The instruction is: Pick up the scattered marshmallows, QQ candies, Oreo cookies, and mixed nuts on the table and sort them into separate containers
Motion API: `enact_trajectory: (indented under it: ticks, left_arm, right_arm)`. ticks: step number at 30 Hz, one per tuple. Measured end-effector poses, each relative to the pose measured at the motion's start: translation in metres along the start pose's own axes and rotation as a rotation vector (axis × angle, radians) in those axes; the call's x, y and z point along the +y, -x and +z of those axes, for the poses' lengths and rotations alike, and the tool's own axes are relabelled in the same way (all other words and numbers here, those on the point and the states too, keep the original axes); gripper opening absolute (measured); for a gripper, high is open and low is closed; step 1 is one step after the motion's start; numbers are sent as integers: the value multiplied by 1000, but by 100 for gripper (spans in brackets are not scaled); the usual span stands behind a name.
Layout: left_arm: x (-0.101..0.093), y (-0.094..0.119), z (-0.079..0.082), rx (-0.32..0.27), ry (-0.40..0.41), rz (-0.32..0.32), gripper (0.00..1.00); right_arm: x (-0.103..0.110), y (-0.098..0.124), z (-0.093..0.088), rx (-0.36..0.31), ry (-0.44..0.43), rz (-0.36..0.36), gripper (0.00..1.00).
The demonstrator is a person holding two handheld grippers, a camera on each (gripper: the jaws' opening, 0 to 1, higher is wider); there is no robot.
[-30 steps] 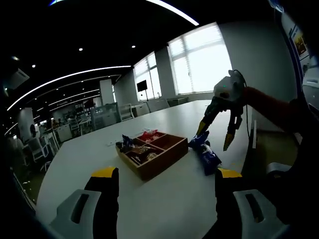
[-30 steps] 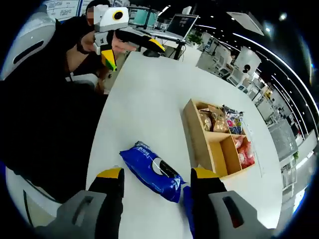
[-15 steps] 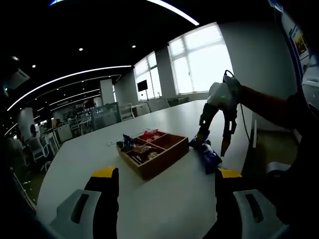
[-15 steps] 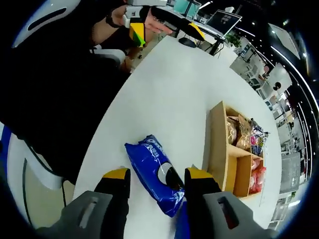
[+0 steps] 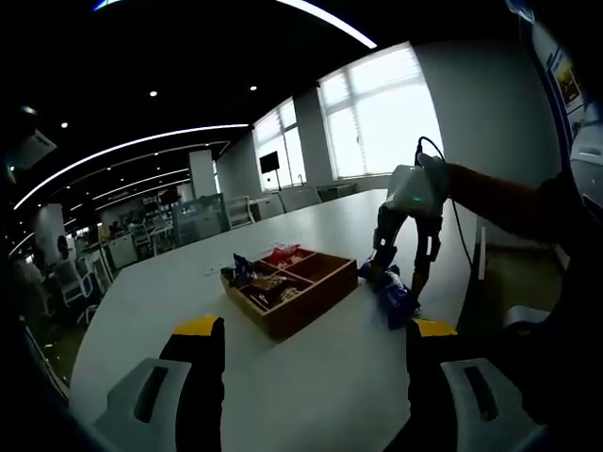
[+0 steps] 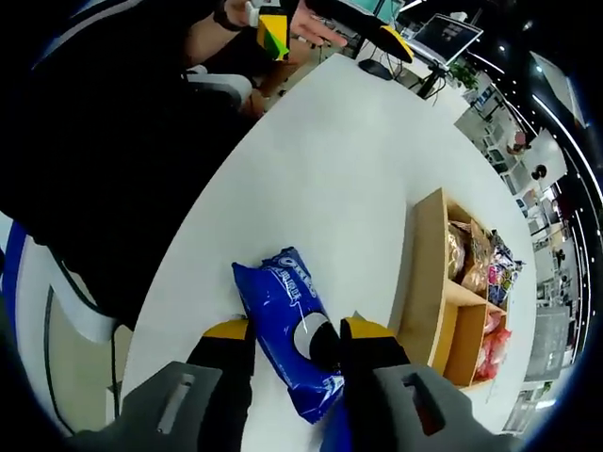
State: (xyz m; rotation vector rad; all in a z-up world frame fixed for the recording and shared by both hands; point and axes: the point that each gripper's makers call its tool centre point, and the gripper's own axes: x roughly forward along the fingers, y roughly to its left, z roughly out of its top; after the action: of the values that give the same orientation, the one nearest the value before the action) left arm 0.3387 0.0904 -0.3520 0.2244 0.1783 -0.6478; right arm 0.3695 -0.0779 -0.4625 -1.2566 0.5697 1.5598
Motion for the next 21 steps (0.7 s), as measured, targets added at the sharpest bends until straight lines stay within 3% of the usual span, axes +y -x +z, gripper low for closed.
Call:
enact_trajectory:
  ticks: [9,21]
  left_arm:
    - [-1,-1,-1,2,2,-4,82]
    - [-1,-3,-3,8,1,-4,82]
  right_arm:
    - [-1,-1,-3,26,-32,-11,29]
    - [-3,0,-2,-7,-121,-37,28]
